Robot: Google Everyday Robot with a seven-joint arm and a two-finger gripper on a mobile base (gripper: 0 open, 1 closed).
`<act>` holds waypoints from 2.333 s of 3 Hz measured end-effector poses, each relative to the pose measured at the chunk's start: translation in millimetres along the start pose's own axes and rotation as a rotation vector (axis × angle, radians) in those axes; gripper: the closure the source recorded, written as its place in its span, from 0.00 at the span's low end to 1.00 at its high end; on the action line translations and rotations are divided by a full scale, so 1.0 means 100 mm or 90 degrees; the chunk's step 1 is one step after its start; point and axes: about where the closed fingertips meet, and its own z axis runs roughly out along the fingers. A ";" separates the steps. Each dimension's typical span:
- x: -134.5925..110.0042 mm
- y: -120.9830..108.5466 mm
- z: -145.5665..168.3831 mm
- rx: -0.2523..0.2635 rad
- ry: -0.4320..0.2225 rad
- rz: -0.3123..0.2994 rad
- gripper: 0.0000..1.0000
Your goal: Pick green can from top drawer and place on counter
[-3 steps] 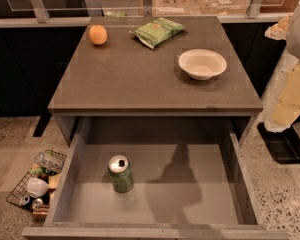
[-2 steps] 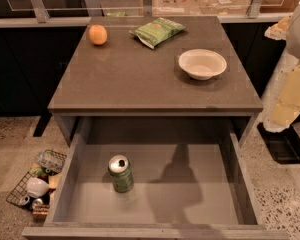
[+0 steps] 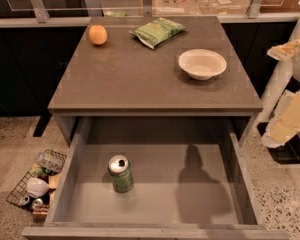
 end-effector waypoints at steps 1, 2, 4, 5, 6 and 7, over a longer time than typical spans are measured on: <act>0.29 0.21 0.38 0.012 -0.099 0.020 0.00; 0.38 0.34 0.80 0.036 -0.204 0.042 0.00; 0.01 0.36 1.17 0.039 -0.364 0.057 0.00; -0.06 0.41 1.31 0.009 -0.372 0.060 0.00; -0.21 0.56 1.62 -0.025 -0.401 0.065 0.00; -0.38 0.82 1.98 -0.052 -0.431 0.067 0.00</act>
Offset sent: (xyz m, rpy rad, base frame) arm 0.0024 0.0355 -0.1162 0.6672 -0.3126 0.0462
